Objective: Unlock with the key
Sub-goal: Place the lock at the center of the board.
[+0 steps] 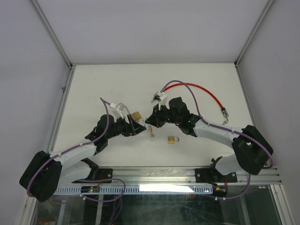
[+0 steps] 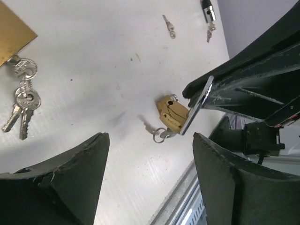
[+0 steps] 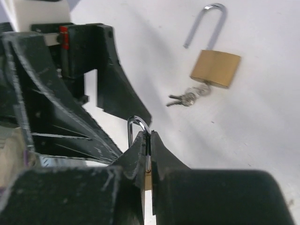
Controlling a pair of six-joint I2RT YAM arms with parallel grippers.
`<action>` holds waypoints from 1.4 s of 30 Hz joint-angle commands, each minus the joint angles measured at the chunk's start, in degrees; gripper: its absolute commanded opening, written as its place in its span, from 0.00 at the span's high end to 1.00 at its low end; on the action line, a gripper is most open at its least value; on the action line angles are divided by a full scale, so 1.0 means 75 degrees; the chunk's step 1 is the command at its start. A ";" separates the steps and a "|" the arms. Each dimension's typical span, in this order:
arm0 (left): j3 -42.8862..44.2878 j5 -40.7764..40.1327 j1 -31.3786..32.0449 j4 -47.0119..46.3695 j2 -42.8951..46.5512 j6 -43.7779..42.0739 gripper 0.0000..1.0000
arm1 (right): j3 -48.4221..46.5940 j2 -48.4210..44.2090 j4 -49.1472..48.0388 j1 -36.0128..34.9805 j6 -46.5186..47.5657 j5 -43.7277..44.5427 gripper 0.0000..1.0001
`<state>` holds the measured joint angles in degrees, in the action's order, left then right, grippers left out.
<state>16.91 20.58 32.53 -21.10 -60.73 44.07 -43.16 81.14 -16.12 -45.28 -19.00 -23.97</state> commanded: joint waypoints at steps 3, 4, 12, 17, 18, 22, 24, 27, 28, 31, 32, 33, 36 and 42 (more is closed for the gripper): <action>0.0336 -0.0929 -0.0025 0.0507 0.0081 0.0183 0.26 | -0.0604 -0.0267 0.1563 0.0009 0.0621 0.2099 1.00; 0.0334 -0.1023 -0.0025 0.0557 0.0127 0.0205 0.25 | -0.0705 -0.0207 0.1815 0.0010 0.0664 0.2351 1.00; 0.0274 -0.2048 -0.0025 0.1277 0.0788 0.0429 0.23 | -0.1487 0.0795 0.2788 0.0003 0.1181 0.3284 1.00; 0.0136 -0.2862 -0.0044 0.1796 0.1493 0.0710 0.22 | -0.2114 0.1821 0.2867 -0.0194 0.1269 0.3078 1.00; 0.0101 -0.3049 -0.0044 0.1928 0.1639 0.0771 0.22 | -0.2244 0.2021 0.2856 -0.0238 0.1267 0.3005 1.00; -0.0048 -0.3519 -0.0037 0.2256 0.2214 0.0973 0.20 | -0.2581 0.2771 0.2711 -0.0352 0.1094 0.2725 1.00; -0.0104 -0.3567 -0.0037 0.2322 0.2383 0.0977 0.20 | -0.2726 0.3089 0.2600 -0.0372 0.0979 0.2528 1.00; -0.0121 -0.3560 -0.0037 0.2399 0.2535 0.0959 0.19 | -0.3022 0.3496 0.2531 -0.0464 0.0880 0.2426 1.00; -0.0121 -0.3547 -0.0037 0.2406 0.2567 0.0947 0.19 | -0.3130 0.3606 0.2549 -0.0502 0.0877 0.2412 1.00; -0.0122 -0.3469 -0.0041 0.2399 0.2640 0.0920 0.19 | -0.3434 0.3887 0.2687 -0.0588 0.0864 0.2327 0.99; -0.0127 -0.3445 -0.0038 0.2384 0.2656 0.0911 0.19 | -0.3483 0.3949 0.2723 -0.0601 0.0828 0.2303 0.96; -0.0132 -0.3409 -0.0040 0.2370 0.2659 0.0909 0.19 | -0.3529 0.3982 0.2753 -0.0605 0.0794 0.2275 0.92; -0.0154 -0.3288 -0.0037 0.2307 0.2607 0.0902 0.19 | -0.3520 0.3918 0.2759 -0.0608 0.0703 0.2362 0.75; 0.0019 -0.2948 -0.0037 0.2212 0.2262 0.0753 0.17 | -0.3197 0.3018 0.2933 -0.0570 0.0739 0.2780 0.36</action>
<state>15.97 -4.10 32.53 -2.11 -42.41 50.57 -67.72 110.06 5.06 -49.71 -13.61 -5.74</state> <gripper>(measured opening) 0.825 0.544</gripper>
